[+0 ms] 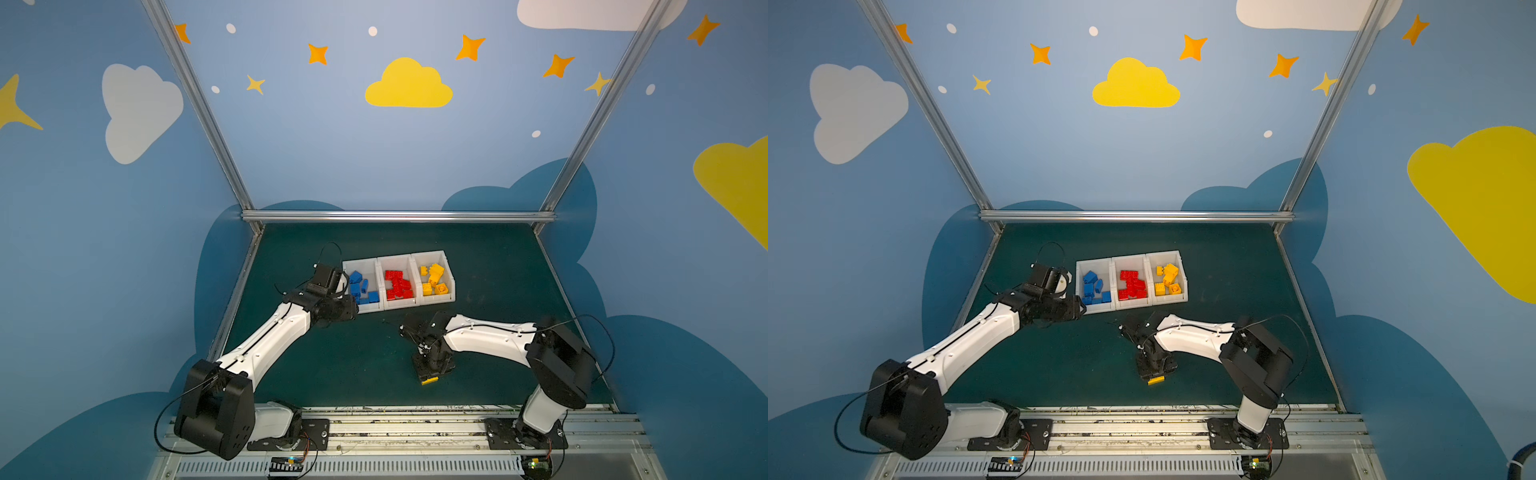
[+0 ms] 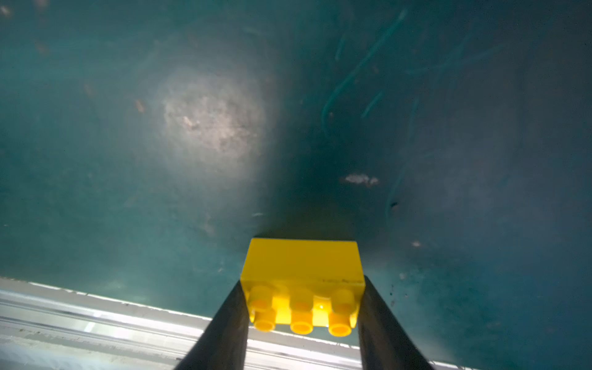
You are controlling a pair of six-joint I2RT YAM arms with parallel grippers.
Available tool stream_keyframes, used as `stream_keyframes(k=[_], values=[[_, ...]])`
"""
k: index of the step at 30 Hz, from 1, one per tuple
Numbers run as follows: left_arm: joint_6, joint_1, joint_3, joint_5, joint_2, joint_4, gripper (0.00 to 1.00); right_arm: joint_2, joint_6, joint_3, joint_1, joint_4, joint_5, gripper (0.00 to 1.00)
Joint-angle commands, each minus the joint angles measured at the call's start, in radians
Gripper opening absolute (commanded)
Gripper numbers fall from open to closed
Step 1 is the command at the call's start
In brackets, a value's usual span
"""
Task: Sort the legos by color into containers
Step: 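Grasp the last yellow brick near the table edge with the right gripper, then carry the yellow brick with the right gripper into the yellow compartment and release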
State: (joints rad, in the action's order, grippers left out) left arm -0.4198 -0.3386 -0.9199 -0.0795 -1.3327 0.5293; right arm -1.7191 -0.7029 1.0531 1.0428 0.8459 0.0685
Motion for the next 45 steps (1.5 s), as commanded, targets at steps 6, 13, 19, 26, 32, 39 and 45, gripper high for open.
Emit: stream_keyframes(k=[6,13,19,26,32,39,45], values=[[0.001,0.005,0.003,-0.009,0.018,0.005,0.56,0.009,0.097,0.109,-0.055,0.096,-0.073,0.37],[-0.002,0.004,-0.002,-0.014,0.027,0.008,0.56,-0.005,0.288,0.332,-0.246,0.115,-0.12,0.37],[-0.003,0.005,-0.005,-0.014,0.039,0.014,0.56,-0.14,0.426,0.604,-0.411,0.114,-0.111,0.38],[-0.013,0.003,0.008,-0.009,0.075,0.023,0.56,-0.361,0.467,0.896,-0.528,0.141,-0.07,0.38],[-0.03,0.004,0.038,0.01,0.123,0.008,0.56,-0.496,0.473,1.075,-0.56,0.187,-0.062,0.38],[-0.031,0.003,0.052,0.02,0.143,0.012,0.56,-0.536,0.477,1.144,-0.563,0.195,-0.062,0.57],[-0.032,0.003,0.052,0.022,0.145,0.011,0.56,-0.522,0.477,1.148,-0.565,0.2,-0.056,0.71]])
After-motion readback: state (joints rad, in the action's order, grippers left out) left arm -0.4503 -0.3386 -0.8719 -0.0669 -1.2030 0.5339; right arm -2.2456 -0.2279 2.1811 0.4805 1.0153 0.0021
